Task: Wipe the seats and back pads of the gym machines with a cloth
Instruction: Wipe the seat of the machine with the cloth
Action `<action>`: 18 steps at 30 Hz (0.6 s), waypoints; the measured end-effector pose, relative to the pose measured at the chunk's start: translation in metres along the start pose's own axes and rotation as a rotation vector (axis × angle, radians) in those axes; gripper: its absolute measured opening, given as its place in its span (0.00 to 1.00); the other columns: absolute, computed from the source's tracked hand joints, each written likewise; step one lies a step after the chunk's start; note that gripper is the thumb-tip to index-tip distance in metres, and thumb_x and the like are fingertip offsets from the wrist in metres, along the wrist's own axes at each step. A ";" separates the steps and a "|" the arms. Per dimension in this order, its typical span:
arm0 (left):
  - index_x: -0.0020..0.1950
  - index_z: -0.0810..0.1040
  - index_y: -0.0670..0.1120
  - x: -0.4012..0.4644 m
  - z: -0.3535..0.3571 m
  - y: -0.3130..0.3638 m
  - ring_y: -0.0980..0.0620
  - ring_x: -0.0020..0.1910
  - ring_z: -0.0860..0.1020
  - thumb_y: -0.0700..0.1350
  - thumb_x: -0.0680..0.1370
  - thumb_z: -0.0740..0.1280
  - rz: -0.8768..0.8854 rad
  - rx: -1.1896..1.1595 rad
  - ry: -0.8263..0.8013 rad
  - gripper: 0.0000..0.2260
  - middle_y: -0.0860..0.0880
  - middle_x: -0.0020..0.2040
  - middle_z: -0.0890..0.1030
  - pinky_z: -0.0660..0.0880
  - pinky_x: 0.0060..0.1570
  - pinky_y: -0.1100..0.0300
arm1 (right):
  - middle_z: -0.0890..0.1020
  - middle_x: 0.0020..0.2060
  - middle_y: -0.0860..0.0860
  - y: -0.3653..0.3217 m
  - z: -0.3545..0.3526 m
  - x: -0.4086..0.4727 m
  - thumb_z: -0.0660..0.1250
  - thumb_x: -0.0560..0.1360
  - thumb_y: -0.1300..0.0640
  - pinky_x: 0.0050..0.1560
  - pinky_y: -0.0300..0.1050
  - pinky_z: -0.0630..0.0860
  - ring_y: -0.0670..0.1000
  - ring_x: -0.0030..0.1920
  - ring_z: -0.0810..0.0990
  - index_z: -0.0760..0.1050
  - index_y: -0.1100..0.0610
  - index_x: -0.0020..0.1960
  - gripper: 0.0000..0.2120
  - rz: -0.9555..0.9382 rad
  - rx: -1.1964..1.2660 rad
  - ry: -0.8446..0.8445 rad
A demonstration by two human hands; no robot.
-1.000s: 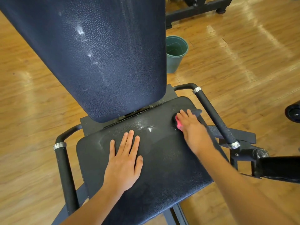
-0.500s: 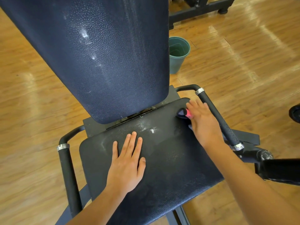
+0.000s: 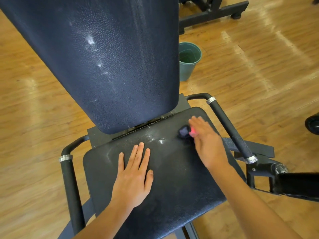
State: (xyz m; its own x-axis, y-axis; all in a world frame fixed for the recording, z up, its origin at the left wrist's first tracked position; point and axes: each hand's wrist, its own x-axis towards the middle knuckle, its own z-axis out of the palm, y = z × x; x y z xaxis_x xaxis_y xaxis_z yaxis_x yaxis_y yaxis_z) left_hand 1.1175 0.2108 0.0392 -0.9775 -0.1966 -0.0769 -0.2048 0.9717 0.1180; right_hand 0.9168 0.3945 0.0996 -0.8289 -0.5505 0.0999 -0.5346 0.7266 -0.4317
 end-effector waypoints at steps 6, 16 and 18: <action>0.82 0.62 0.44 0.000 -0.001 0.001 0.46 0.83 0.55 0.54 0.83 0.52 -0.001 -0.006 0.005 0.29 0.44 0.84 0.56 0.56 0.77 0.35 | 0.74 0.59 0.55 -0.017 0.017 0.022 0.63 0.79 0.61 0.51 0.60 0.76 0.61 0.56 0.73 0.72 0.56 0.66 0.16 0.110 -0.094 -0.003; 0.82 0.63 0.43 0.000 -0.001 0.001 0.45 0.82 0.56 0.53 0.83 0.53 0.001 -0.018 0.014 0.28 0.44 0.84 0.57 0.57 0.76 0.34 | 0.79 0.58 0.54 -0.015 0.015 0.012 0.60 0.80 0.62 0.52 0.55 0.77 0.59 0.54 0.79 0.72 0.53 0.68 0.17 0.176 0.077 -0.015; 0.82 0.63 0.44 0.000 -0.001 0.001 0.46 0.83 0.55 0.54 0.83 0.52 0.003 -0.020 0.015 0.28 0.44 0.84 0.56 0.57 0.76 0.34 | 0.80 0.54 0.58 -0.014 0.008 0.024 0.58 0.82 0.60 0.49 0.58 0.77 0.63 0.49 0.80 0.73 0.57 0.65 0.14 0.354 0.104 0.117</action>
State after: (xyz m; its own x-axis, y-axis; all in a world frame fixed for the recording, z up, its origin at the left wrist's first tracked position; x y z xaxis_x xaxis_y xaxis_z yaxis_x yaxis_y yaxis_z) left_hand 1.1172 0.2114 0.0399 -0.9788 -0.1956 -0.0616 -0.2024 0.9695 0.1383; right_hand 0.9056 0.3674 0.1007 -0.9755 -0.2185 0.0271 -0.1975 0.8142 -0.5460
